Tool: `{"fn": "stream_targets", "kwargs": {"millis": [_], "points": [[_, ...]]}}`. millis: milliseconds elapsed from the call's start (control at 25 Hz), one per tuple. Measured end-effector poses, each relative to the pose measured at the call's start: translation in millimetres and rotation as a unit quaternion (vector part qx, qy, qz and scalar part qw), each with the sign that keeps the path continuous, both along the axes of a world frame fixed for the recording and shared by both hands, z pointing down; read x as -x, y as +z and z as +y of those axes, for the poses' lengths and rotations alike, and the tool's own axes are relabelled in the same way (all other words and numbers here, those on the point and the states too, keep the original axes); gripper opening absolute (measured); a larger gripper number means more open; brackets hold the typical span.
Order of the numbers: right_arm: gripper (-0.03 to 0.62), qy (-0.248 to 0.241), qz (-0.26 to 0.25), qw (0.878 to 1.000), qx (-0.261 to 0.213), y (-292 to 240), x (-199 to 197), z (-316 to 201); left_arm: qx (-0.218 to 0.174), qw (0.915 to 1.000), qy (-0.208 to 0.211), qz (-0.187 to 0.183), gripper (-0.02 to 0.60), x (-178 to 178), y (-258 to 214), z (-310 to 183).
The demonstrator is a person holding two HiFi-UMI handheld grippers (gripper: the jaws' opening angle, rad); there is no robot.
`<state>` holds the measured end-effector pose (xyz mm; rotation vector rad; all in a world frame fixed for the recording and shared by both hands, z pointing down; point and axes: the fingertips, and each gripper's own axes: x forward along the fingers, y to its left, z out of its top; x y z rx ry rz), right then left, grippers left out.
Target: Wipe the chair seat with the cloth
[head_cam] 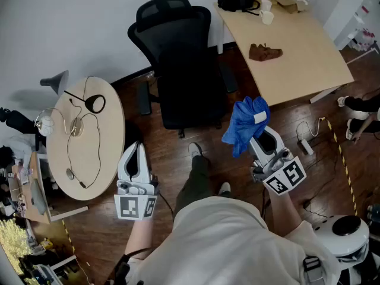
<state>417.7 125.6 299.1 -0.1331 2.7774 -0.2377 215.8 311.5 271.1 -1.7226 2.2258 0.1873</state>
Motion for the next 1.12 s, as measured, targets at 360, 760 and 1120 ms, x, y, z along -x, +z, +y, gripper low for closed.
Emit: {"fn": "stream_targets", "kwargs": {"millis": [360,760,1120], "points": [[0.112,0.012,0.064,0.998,0.023,-49,247,-70,0.022,0.9982,0.018,0.053,0.001,259,-21,-89],[0.112,-0.001,0.178,0.979,0.1,148,423,-209,0.071,0.995,0.012,0.069,0.001,377,84,-192],[0.109,-0.098,0.42,0.874,0.222,668,680,-227,0.097,0.9938,0.01,0.052,0.001,418,245,-223]]}}
